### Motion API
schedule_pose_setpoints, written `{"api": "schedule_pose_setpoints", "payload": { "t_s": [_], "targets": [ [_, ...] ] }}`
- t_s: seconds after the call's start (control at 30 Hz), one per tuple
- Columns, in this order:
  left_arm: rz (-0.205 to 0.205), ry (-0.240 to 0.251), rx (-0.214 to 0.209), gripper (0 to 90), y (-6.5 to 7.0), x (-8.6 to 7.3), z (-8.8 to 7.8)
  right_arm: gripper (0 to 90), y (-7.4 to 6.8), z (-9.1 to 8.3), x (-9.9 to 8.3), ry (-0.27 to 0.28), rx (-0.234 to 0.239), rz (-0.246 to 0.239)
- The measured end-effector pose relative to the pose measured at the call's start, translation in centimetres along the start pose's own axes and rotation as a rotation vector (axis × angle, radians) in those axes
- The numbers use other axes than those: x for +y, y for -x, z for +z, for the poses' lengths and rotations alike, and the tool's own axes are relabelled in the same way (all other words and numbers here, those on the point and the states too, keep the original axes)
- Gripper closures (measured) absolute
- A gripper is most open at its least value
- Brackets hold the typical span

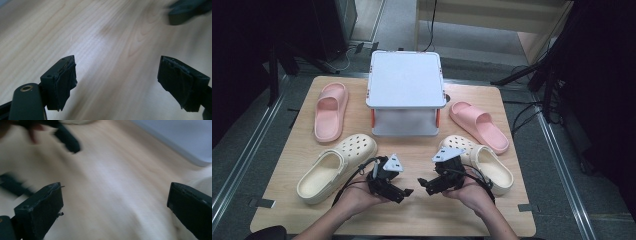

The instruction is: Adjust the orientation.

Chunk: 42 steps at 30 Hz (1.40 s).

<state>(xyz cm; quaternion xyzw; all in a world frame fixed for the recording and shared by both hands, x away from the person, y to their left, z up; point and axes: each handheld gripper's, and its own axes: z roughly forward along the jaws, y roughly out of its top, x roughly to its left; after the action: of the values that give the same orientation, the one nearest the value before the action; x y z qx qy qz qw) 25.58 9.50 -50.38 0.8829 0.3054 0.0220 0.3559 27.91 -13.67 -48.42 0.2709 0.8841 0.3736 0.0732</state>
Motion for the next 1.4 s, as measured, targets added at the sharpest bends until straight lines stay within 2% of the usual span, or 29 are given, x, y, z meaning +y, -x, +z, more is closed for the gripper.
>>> {"api": "schedule_pose_setpoints", "payload": {
  "t_s": [0.03,0.07,0.1,0.17,0.27,0.33,0.4,0.5,0.53,0.63,0.77,0.87,0.97,1.0,1.1,1.17,1.3,1.4],
  "targets": [
    [0.002,0.000,-0.004,15.9,-0.1,0.0,-0.4,19.7,0.0,-0.3,0.0,0.001,-0.002,0.000],
    [0.013,0.010,0.007,15.9,0.0,0.1,-0.8,27.1,0.1,-0.6,-0.1,-0.012,0.000,-0.013],
    [0.025,0.014,0.013,15.8,0.0,0.1,-1.0,26.2,0.3,-0.6,-0.3,-0.052,-0.004,-0.002],
    [0.051,0.029,0.017,15.3,0.0,0.4,-1.5,24.5,0.6,-0.4,-0.7,-0.088,-0.010,0.002],
    [0.081,0.002,0.018,13.7,0.2,0.8,-1.4,20.8,0.8,-0.5,-0.8,-0.087,-0.012,0.001],
    [0.101,-0.035,-0.002,14.1,0.1,0.9,-1.3,21.5,0.7,-0.7,-0.7,-0.068,-0.009,-0.001],
    [0.094,-0.048,-0.009,16.4,0.0,1.1,-1.3,26.7,0.5,-1.1,-0.7,-0.054,-0.013,-0.011],
    [0.112,-0.029,-0.020,29.7,-0.3,1.4,-1.6,41.7,0.5,-1.6,-0.7,-0.063,0.009,0.037],
    [0.105,-0.013,-0.019,29.9,-0.4,1.5,-1.7,47.7,0.4,-1.8,-0.7,-0.069,0.012,0.041],
    [0.074,-0.014,-0.033,31.6,-0.7,1.7,-2.0,46.9,-0.5,-2.4,-0.7,-0.050,-0.018,-0.010],
    [0.073,-0.014,-0.037,33.0,-1.0,1.7,-2.2,47.5,-1.1,-2.8,-1.0,-0.044,0.007,-0.037],
    [0.073,-0.008,-0.036,33.6,-1.1,1.7,-2.4,52.2,-1.1,-2.9,-1.3,-0.043,0.015,-0.048],
    [0.069,0.011,-0.010,34.0,-1.1,1.6,-2.7,54.3,-0.9,-3.1,-1.3,-0.042,0.005,-0.044],
    [0.064,0.018,-0.015,34.1,-1.2,1.6,-2.8,54.3,-0.8,-3.1,-1.3,-0.039,0.008,-0.037],
    [0.063,0.027,-0.018,37.2,-1.4,1.5,-3.3,54.2,-0.3,-3.1,-0.9,-0.027,0.032,-0.002],
    [0.046,0.027,-0.021,38.9,-1.6,1.4,-3.7,52.5,0.0,-2.9,-0.7,-0.040,0.046,0.008],
    [0.044,0.028,-0.004,38.7,-1.9,1.0,-4.3,51.4,0.2,-2.6,-0.3,-0.046,0.065,0.010],
    [0.008,0.027,-0.034,38.8,-2.3,0.9,-4.5,51.3,0.3,-2.4,-0.1,-0.045,0.077,0.002]
  ]
}}
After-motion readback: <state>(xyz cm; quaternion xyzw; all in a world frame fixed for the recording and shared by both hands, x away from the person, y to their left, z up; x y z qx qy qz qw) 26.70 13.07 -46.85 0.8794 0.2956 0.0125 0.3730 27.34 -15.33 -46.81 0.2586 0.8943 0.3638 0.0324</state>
